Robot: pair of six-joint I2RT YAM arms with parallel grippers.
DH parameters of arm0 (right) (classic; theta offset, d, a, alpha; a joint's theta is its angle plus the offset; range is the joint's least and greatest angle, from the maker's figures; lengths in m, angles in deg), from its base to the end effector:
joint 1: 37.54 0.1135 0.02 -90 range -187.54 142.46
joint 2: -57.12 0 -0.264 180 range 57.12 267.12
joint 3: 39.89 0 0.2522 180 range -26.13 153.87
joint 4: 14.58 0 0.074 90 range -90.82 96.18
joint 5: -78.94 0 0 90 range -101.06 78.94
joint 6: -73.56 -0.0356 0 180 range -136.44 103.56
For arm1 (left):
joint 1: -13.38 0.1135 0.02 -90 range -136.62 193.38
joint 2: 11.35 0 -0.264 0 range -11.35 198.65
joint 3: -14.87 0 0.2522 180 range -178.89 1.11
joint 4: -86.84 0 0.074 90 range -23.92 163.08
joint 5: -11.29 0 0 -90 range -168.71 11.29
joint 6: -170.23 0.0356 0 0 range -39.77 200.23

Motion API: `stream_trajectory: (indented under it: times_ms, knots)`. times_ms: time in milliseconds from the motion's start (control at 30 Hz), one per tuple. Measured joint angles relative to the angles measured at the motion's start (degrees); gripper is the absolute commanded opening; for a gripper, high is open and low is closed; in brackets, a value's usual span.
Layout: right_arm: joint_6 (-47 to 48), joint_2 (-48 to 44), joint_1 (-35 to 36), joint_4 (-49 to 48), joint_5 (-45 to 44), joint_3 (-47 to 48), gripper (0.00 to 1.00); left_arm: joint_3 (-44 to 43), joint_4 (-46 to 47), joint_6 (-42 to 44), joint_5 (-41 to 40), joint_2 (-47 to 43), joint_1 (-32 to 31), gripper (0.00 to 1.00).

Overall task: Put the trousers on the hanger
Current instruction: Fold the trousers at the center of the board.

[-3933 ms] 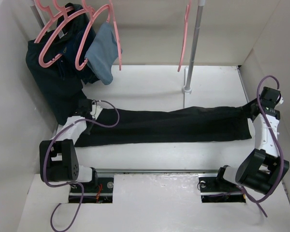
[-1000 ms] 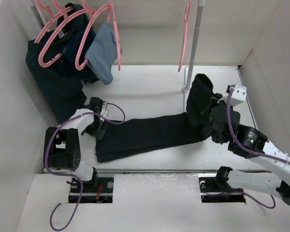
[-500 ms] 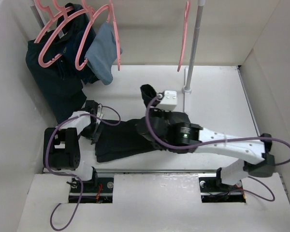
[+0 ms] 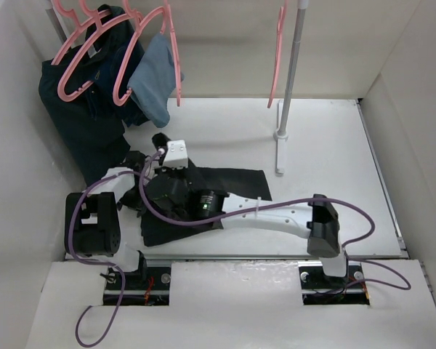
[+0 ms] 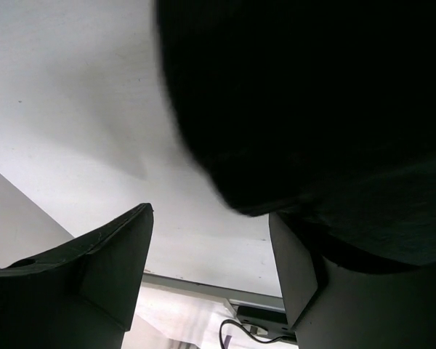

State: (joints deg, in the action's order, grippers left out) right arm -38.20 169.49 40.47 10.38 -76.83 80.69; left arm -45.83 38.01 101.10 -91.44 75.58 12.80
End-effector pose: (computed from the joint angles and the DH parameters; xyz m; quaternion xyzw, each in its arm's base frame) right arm 0.1263 0.4383 0.3681 -0.0320 0.7471 0.1024 0.6560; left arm 0.2602 0.0052 0.1606 0.1692 0.9709 0.1310 0.1078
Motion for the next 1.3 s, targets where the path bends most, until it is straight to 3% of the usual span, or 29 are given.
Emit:
stream_trajectory:
  times_ms: [133, 367, 600, 633, 667, 700, 733, 933, 1100, 1300]
  knots:
    - [1.3, 4.2, -0.4, -1.5, 6.7, -0.3, 0.00, -0.5, -0.2, 0.0, 1.7, -0.1, 2.5, 0.68]
    - [1.7, 5.4, -0.9, -3.3, 14.9, -3.1, 0.00, -3.7, -1.8, -0.3, 9.4, -0.1, 12.2, 0.68]
    - [8.4, 7.5, -0.9, -7.8, 25.5, -3.2, 0.02, -6.9, -2.8, -0.3, 15.1, -0.9, 19.0, 0.68]
    - [10.1, 8.3, -0.9, -8.3, 27.5, -3.2, 0.11, -6.9, -2.9, -0.3, 15.2, -0.9, 19.9, 0.68]
    - [11.6, 9.2, -0.9, -8.5, 29.9, -3.2, 0.27, -6.9, -2.9, -0.3, 15.3, -0.9, 20.7, 0.68]
    - [12.9, 10.0, -0.9, -8.7, 32.7, -3.2, 0.61, -6.9, -3.0, -0.3, 15.3, -0.9, 21.6, 0.68]
    - [13.9, 10.5, -1.0, -8.6, 35.4, -3.5, 0.65, -6.9, -3.0, -0.3, 15.3, -0.9, 22.4, 0.68]
    - [22.8, 10.8, 0.2, -5.1, 52.3, -7.0, 0.83, -7.6, -2.8, -0.3, 12.4, -1.6, 25.2, 0.68]
    - [25.9, 5.2, 3.4, -1.2, 57.5, -14.4, 0.83, -10.3, -2.3, -0.2, 12.0, -5.7, 25.5, 0.71]
    - [20.5, -12.7, 0.6, -1.3, 60.6, -28.4, 0.85, -13.2, -1.2, 0.4, 12.0, -16.5, 25.5, 0.76]
